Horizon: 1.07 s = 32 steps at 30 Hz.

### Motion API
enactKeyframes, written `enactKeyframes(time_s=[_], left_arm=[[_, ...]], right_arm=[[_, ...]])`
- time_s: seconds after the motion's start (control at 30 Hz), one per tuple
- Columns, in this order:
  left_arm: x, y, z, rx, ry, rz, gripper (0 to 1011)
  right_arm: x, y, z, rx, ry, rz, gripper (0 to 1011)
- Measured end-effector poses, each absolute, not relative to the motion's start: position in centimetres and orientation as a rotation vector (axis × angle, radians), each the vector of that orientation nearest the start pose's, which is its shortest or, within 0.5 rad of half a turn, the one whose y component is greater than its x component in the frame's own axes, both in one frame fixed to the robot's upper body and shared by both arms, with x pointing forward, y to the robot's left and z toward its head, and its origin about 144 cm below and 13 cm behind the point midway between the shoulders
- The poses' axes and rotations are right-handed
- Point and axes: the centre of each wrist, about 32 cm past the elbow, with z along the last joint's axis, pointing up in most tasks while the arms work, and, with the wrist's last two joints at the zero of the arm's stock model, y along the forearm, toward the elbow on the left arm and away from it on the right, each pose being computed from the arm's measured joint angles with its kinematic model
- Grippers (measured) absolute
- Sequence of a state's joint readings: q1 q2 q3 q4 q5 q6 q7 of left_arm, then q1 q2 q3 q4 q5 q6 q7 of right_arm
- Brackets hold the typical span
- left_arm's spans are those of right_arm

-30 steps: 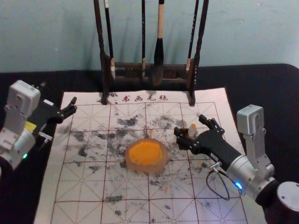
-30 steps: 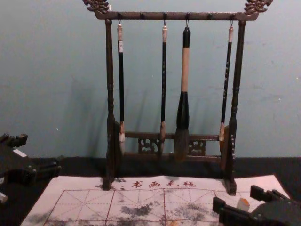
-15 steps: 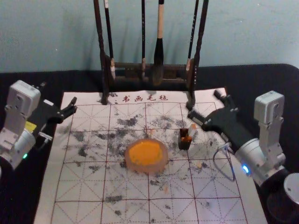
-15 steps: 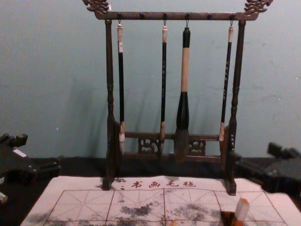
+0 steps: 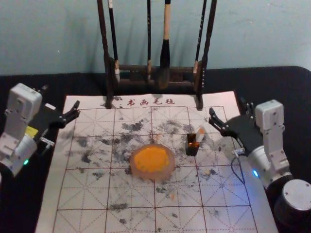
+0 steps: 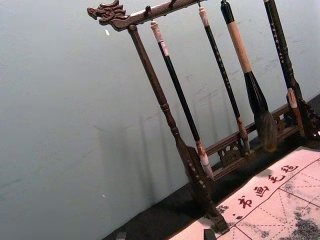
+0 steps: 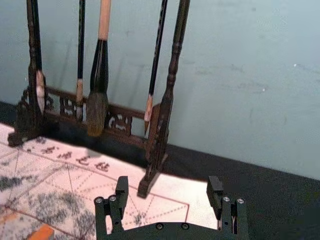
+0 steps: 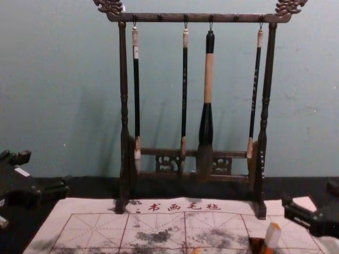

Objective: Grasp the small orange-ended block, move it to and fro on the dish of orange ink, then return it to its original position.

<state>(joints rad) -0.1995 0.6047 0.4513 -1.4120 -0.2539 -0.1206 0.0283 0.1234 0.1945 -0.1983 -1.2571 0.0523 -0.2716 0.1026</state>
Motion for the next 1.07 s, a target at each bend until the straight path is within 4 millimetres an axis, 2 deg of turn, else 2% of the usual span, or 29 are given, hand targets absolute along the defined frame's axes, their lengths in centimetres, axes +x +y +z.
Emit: enactKeyframes(time_s=[1.07], left_arm=[[48.86,30.97,113.98,0.304,-0.285,1.248,1001]], right_arm=[[48.18,-24.35,108.34,-0.085,-0.162,-1.293,1000]])
